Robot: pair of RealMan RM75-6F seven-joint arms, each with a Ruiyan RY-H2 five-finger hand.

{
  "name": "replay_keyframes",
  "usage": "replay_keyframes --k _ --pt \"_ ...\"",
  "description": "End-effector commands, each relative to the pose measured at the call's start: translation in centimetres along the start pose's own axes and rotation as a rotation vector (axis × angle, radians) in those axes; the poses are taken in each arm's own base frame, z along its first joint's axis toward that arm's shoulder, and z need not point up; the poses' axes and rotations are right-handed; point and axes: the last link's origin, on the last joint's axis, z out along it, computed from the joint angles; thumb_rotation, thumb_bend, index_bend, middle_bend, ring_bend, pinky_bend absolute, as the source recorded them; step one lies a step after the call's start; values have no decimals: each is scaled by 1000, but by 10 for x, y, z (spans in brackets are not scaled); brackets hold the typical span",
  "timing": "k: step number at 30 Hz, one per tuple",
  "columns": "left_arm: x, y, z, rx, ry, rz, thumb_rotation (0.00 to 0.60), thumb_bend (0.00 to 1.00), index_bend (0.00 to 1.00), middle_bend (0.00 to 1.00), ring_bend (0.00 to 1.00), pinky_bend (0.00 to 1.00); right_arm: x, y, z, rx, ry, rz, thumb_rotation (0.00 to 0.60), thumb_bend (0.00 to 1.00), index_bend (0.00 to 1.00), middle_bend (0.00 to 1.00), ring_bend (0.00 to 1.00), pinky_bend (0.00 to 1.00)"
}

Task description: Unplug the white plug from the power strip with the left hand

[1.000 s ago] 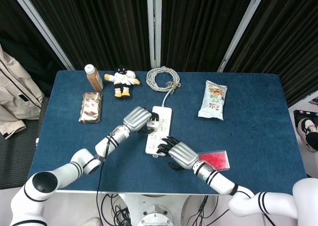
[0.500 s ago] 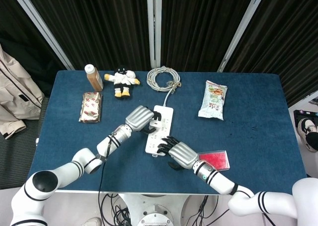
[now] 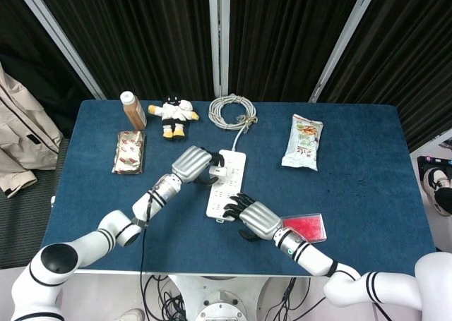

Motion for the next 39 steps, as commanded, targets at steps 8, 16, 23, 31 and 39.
replay_keyframes --k 8,16,23,31,39 --pt "21 -6 -9 -15 99 64 600 519 678 720 553 505 3 -2 1 11 18 4 600 384 243 203 30 50" --pt "18 -42 -32 138 32 114 600 495 487 575 428 464 15 -5 -10 37 95 11 600 385 239 203 30 50" --pt "21 -49 -49 205 15 142 600 283 176 284 156 201 42 -2 -33 52 201 -13 600 384 231 202 30 50" --pt "66 -64 -107 304 144 158 600 200 26 206 84 124 86 32 -91 -71 340 -55 600 335 194 189 30 51" --pt "113 -99 -242 589 259 242 600 197 60 206 84 117 106 78 -177 -296 463 -127 600 327 58 152 23 51"
